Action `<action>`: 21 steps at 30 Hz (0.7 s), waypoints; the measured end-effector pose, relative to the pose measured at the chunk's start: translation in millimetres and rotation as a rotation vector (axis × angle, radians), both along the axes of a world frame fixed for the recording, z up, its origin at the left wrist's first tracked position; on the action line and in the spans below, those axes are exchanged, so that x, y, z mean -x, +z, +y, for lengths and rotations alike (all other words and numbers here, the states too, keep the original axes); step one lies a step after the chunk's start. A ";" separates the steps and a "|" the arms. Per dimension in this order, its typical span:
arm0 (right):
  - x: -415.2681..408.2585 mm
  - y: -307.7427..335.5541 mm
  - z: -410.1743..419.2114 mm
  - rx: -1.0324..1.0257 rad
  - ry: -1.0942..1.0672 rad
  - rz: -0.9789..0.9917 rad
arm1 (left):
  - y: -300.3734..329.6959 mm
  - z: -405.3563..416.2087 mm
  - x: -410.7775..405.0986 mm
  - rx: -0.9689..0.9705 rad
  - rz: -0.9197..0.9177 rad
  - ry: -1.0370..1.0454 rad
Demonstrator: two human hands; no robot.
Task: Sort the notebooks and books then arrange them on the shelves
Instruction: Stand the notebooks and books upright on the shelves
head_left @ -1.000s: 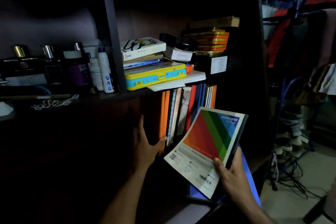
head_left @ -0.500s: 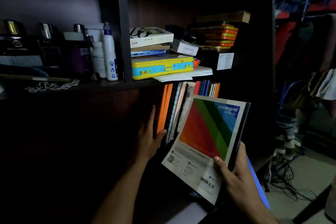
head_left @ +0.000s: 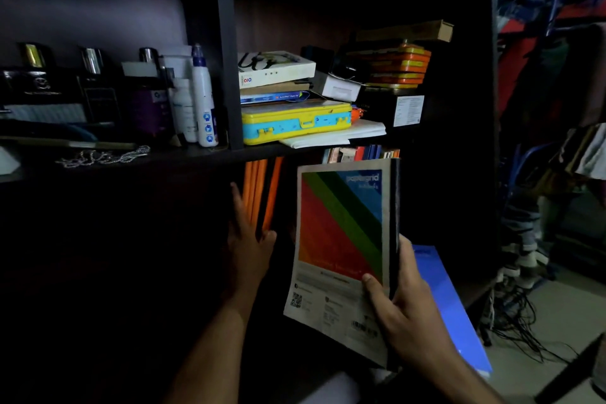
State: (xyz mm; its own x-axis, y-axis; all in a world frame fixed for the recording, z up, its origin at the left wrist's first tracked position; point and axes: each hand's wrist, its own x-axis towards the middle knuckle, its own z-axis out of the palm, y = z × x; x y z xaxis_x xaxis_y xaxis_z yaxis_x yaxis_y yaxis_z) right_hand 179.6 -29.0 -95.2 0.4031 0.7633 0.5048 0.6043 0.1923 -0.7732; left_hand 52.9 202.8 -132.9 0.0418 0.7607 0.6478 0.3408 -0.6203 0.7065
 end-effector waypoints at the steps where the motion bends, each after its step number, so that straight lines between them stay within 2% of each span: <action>1: 0.3 3.4 5.6 0.009 0.011 -0.016 | -0.3 0.5 0.0 -0.041 0.014 0.008; 8: 11.1 -11.6 67.1 0.011 -0.120 -0.034 | -1.9 1.2 -2.1 -0.151 0.142 0.099; 11: 23.9 -30.7 83.7 -0.033 -0.109 -0.004 | 1.0 -1.6 -4.2 -0.150 0.204 0.095; 17: 20.2 -22.5 118.0 -0.093 -0.075 0.029 | 6.2 -9.2 -3.1 -0.185 0.395 0.079; 21: 16.1 -33.9 122.6 -0.210 -0.160 0.072 | 7.3 -12.5 -6.9 -0.153 0.379 0.136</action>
